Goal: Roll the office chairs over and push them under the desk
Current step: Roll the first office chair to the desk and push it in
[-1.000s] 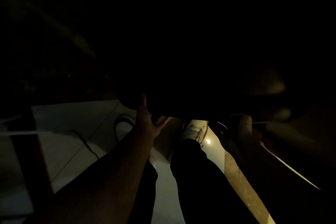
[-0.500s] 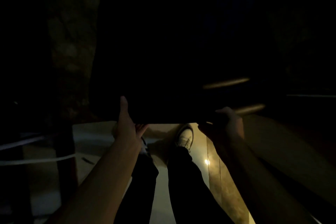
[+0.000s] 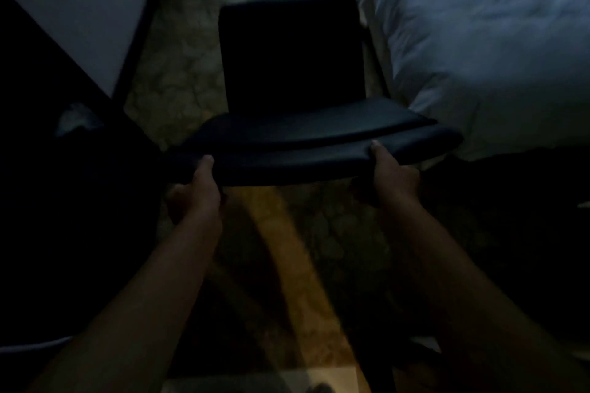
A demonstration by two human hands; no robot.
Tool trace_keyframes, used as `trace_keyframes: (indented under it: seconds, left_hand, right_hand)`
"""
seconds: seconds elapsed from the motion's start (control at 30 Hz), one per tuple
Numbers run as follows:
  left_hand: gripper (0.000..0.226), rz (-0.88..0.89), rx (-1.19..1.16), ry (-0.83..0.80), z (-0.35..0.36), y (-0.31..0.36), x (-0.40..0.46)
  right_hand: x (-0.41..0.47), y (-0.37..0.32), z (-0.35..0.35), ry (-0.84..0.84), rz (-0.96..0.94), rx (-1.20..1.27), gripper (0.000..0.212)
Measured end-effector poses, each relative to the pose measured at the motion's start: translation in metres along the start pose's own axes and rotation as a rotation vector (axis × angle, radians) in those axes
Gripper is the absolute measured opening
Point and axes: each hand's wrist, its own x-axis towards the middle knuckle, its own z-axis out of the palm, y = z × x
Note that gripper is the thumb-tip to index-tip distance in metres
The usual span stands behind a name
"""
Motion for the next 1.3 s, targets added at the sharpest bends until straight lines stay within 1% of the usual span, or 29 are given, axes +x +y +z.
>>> trace_keyframes:
  seconds: [0.1,0.2,0.27,0.33,0.4,0.47,0.5,0.53,0.57,0.6,0.63,0.67,0.7,0.73,0.8,0.83,0.9,0.97,1.03,1.1,1.17,1.23,1.3]
  left_hand:
    - [0.102,0.105,0.113,-0.019,0.026,0.073,0.01]
    - [0.115,0.223,0.244,0.054,0.057,0.156,0.022]
    - [0.122,0.334,0.307,0.093,0.083,0.201,0.029]
    - [0.123,0.428,0.347,0.144,0.109,0.237,0.043]
    - [0.123,0.466,0.367,0.121,0.144,0.289,0.062]
    - [0.121,0.475,0.39,0.076,0.185,0.359,0.084]
    - [0.117,0.517,0.433,0.068,0.203,0.39,0.091]
    - [0.111,0.59,0.511,0.054,0.223,0.421,0.099]
    - [0.099,0.684,0.614,0.037,0.244,0.449,0.11]
    - [0.082,0.774,0.73,0.001,0.263,0.471,0.119]
    - [0.064,0.837,0.813,-0.061,0.277,0.484,0.127]
    - [0.051,0.876,0.882,-0.126,0.293,0.495,0.137]
    - [0.047,0.899,0.896,-0.165,0.301,0.499,0.144]
    - [0.046,0.942,0.861,-0.156,0.303,0.499,0.15]
    - [0.042,1.024,0.777,-0.068,0.314,0.505,0.162]
    - [0.043,1.039,0.774,-0.047,0.324,0.514,0.17]
    - [0.045,1.021,0.855,-0.085,0.344,0.539,0.18]
    - [0.038,0.95,0.93,-0.114,0.37,0.565,0.198]
    - [0.033,0.912,0.952,-0.138,0.377,0.573,0.207]
    - [0.035,0.871,0.947,-0.146,0.399,0.588,0.222]
    - [0.038,0.831,0.955,-0.156,0.425,0.609,0.231]
    - [0.044,0.831,0.948,-0.148,0.456,0.633,0.243]
    - [0.047,0.852,0.964,-0.129,0.482,0.649,0.253]
  right_hand:
    - [0.025,-0.067,0.03,-0.02,-0.067,-0.058,0.073]
    - [0.053,-0.135,0.062,0.006,-0.146,-0.161,0.08]
    - [0.075,-0.177,0.081,0.033,-0.194,-0.294,0.084]
    - [0.094,-0.217,0.098,0.04,-0.25,-0.456,0.084]
    - [0.116,-0.27,0.121,0.052,-0.273,-0.602,0.082]
    - [0.142,-0.331,0.158,0.144,-0.338,-0.734,0.079]
    - [0.153,-0.355,0.173,0.224,-0.409,-0.823,0.074]
    - [0.166,-0.377,0.187,0.337,-0.55,-0.929,0.065]
    - [0.182,-0.397,0.202,0.446,-0.745,-1.041,0.056]
    - [0.195,-0.411,0.216,0.491,-0.916,-1.134,0.05]
    - [0.206,-0.418,0.227,0.457,-1.033,-1.207,0.044]
    - [0.226,-0.427,0.237,0.406,-1.106,-1.273,0.04]
    - [0.243,-0.432,0.246,0.353,-1.133,-1.294,0.036]
    - [0.256,-0.434,0.251,0.324,-1.147,-1.259,0.037]
    - [0.28,-0.438,0.261,0.333,-1.169,-1.127,0.043]
    - [0.291,-0.448,0.269,0.349,-1.191,-1.1,0.043]
    - [0.306,-0.466,0.284,0.369,-1.235,-1.06,0.04]
    - [0.33,-0.491,0.303,0.315,-1.228,-1.041,0.035]
    - [0.338,-0.496,0.311,0.254,-1.222,-1.026,0.033]
    - [0.364,-0.512,0.325,0.194,-1.196,-1.025,0.031]
    - [0.394,-0.534,0.341,0.174,-1.159,-1.062,0.029]
    - [0.427,-0.559,0.358,0.193,-1.158,-1.081,0.028]
    - [0.454,-0.576,0.369,0.168,-1.167,-1.094,0.03]
